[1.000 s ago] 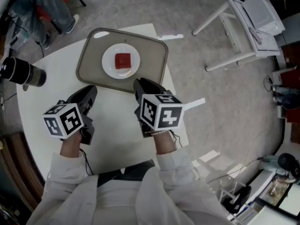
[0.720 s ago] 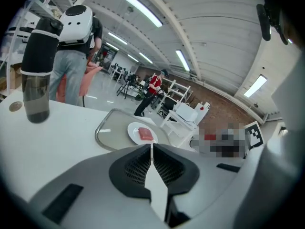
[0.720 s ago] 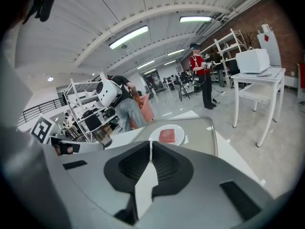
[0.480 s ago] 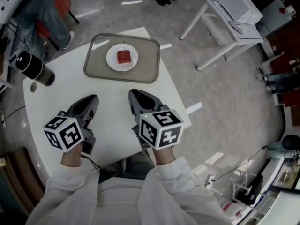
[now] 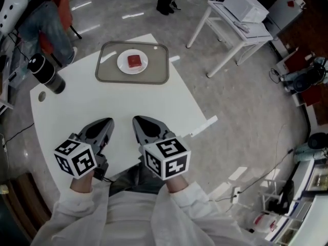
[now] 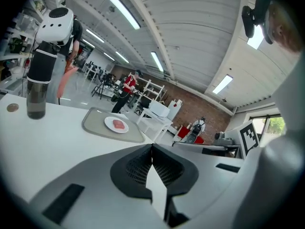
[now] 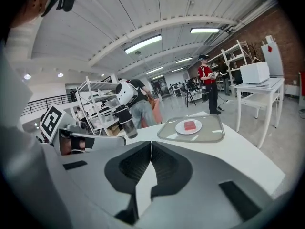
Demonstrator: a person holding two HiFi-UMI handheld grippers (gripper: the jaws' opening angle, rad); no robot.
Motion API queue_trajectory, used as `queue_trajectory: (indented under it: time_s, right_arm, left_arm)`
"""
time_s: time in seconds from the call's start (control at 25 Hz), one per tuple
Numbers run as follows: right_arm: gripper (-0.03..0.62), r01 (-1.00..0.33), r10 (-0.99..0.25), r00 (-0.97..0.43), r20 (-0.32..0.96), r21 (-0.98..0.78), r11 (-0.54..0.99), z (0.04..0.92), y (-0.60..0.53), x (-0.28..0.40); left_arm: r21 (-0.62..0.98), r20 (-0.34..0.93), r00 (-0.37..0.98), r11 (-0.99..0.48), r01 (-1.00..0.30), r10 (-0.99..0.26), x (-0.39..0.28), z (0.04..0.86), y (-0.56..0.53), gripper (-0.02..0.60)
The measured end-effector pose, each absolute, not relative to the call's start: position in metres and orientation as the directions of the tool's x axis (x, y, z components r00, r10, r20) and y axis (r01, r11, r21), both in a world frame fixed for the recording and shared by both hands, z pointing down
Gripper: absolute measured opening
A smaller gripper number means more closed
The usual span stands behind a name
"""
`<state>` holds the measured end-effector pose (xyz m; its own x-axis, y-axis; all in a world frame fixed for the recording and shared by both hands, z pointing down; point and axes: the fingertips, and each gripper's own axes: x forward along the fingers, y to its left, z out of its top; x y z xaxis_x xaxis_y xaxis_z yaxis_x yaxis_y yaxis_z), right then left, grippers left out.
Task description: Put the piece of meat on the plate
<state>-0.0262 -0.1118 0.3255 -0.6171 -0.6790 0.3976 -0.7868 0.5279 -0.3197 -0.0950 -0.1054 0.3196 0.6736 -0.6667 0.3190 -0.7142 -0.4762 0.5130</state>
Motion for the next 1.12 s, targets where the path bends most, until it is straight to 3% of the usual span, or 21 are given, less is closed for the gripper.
queue_trajectory:
  time_s: [1.12]
  right_arm:
    - [0.015, -0.746, -0.632, -0.666, 0.398, -0.332, 0.577, 0.326, -0.054, -0.019]
  left_arm:
    - [0.549, 0.373, 0.73, -0.498, -0.671, -0.572, -0.051, 0.335, -0.042, 0.011]
